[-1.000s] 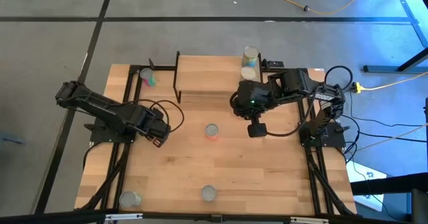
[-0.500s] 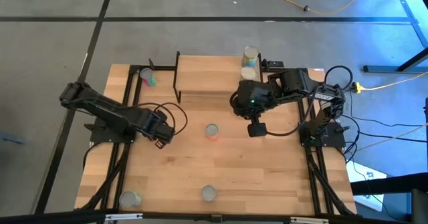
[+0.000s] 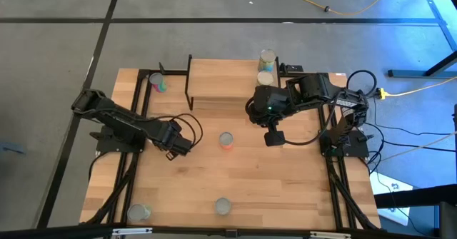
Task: Pick and place cans onto a shelf
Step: Put the canned pineapple on the shelf
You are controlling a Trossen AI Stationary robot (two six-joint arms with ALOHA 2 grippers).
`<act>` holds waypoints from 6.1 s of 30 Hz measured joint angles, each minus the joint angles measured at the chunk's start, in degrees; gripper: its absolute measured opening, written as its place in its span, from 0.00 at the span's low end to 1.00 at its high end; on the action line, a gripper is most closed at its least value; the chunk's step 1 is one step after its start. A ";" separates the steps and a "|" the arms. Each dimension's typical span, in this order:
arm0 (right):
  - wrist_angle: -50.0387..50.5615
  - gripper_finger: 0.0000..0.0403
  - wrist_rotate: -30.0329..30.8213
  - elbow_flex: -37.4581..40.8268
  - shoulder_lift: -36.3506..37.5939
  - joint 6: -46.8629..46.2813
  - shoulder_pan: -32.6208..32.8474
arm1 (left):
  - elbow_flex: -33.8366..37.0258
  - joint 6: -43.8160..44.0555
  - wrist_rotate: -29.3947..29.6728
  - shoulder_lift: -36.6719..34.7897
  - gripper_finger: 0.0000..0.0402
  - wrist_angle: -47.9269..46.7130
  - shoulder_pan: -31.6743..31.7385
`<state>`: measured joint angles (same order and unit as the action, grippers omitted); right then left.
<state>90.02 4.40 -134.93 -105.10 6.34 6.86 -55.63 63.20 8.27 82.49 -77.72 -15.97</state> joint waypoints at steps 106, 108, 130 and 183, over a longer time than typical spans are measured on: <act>0.00 0.01 -0.13 0.02 0.00 3.18 0.01 | -28.03 -63.57 1.49 17.65 0.10 10.01 8.09; 0.00 0.01 -0.13 0.02 0.00 3.18 -0.01 | -30.63 -63.58 1.54 17.63 0.10 8.07 8.06; -2.15 0.01 -0.11 1.15 -0.33 5.98 0.01 | -47.31 -57.95 5.89 2.90 0.09 -5.44 4.69; -26.46 0.25 -9.62 1.37 -29.65 30.28 -4.21 | -47.29 -48.30 13.29 -12.78 0.08 -7.36 4.35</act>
<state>63.56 -5.21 -133.56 -134.75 36.62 2.66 -102.91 14.90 21.56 69.71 -85.08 -11.62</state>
